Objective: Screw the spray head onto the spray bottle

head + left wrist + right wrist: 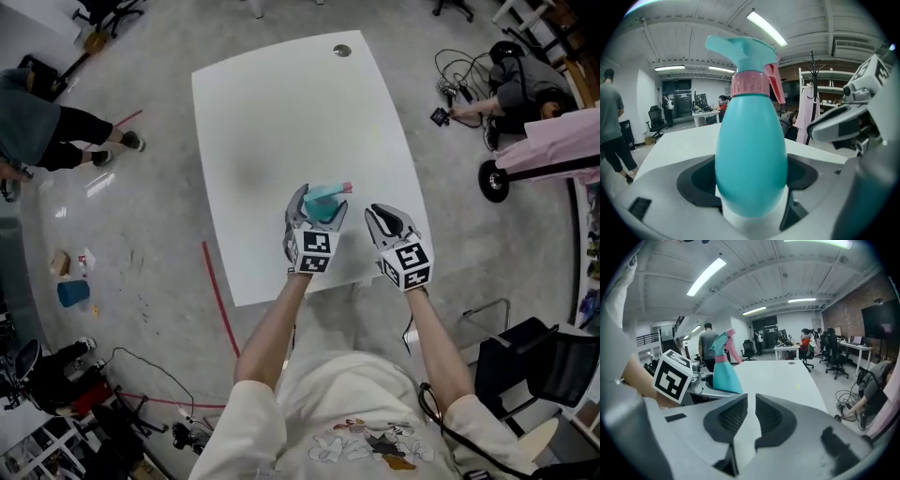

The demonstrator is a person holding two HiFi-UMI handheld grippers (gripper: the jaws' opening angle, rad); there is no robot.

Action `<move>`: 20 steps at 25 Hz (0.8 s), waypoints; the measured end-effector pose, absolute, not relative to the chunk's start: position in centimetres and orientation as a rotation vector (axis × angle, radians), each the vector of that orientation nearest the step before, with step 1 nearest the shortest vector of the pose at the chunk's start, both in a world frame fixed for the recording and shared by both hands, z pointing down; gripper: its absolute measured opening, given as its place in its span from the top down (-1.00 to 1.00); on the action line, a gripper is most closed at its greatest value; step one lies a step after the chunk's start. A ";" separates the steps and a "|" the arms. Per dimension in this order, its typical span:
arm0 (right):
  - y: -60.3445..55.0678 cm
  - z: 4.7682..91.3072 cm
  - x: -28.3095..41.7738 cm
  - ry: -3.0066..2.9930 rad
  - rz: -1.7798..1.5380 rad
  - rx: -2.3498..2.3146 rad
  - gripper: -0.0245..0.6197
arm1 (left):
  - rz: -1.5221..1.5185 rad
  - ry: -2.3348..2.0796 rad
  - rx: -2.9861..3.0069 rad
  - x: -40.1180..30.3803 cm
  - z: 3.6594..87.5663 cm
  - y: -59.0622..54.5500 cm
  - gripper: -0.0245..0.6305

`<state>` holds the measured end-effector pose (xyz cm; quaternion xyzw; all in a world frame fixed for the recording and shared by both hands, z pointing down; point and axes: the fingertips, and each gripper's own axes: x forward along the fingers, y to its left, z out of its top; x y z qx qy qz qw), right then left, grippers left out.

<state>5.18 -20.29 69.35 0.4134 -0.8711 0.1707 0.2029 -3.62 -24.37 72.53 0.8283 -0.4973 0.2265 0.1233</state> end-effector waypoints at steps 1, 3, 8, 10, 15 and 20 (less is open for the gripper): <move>-20.1 69.9 4.8 -2.426 0.481 1.143 0.75 | 0.642 -1.450 2.419 -3.7 72.9 -24.4 -0.31; -19.9 70.8 4.1 -2.415 0.474 1.121 0.76 | 0.635 -1.448 2.434 -3.8 73.8 -24.5 -0.31; -19.4 71.6 2.9 -2.398 0.415 1.077 0.76 | 0.673 -1.455 2.466 -4.0 75.5 -24.3 -0.31; -19.1 71.5 2.7 -2.397 0.413 1.071 0.76 | 0.671 -1.454 2.460 -4.1 76.0 -24.0 -0.31; -18.8 71.1 2.5 -2.395 0.409 1.079 0.76 | 0.653 -1.429 2.474 -3.8 77.0 -23.4 -0.31; -18.5 71.2 2.2 -2.391 0.401 1.063 0.76 | 0.650 -1.414 2.484 -3.6 77.6 -23.4 -0.31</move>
